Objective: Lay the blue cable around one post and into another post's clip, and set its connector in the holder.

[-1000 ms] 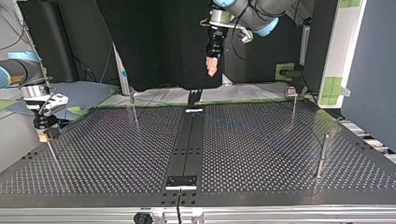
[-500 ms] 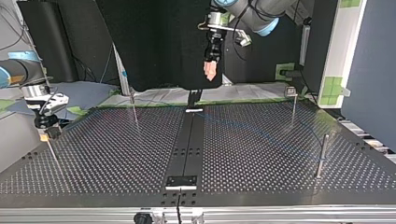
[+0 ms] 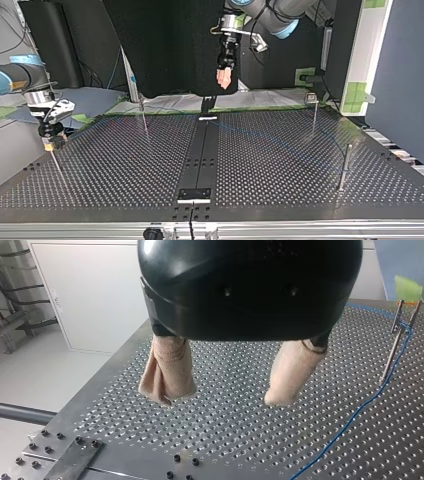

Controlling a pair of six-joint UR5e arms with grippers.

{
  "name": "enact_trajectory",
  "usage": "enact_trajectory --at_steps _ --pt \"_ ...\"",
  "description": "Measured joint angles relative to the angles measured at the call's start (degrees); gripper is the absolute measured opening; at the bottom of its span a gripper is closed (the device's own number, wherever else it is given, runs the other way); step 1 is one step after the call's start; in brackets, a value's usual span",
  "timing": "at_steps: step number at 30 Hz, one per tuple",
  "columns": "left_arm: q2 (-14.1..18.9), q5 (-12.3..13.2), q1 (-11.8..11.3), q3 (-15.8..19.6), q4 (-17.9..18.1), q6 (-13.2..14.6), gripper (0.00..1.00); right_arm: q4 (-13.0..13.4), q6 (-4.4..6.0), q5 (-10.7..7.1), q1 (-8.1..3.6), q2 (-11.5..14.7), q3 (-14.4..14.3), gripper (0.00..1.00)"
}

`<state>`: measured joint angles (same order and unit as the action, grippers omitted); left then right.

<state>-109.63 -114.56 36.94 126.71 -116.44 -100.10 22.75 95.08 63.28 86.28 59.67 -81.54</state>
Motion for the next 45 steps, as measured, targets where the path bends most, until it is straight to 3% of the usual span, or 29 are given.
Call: enact_trajectory --at_steps 13,31,45 --pt "0.0 0.0 0.0 0.0 0.1 0.0 1.0 0.0 -0.23 0.13 0.05 0.0 0.0 0.99" --pt "0.0 0.0 -0.3 0.6 0.1 -0.2 1.0 -0.1 -0.56 2.53 0.05 0.0 0.0 0.99" --pt "0.0 0.0 -0.6 0.8 0.1 -0.4 1.0 0.1 -1.32 2.57 0.45 0.0 0.0 0.99"
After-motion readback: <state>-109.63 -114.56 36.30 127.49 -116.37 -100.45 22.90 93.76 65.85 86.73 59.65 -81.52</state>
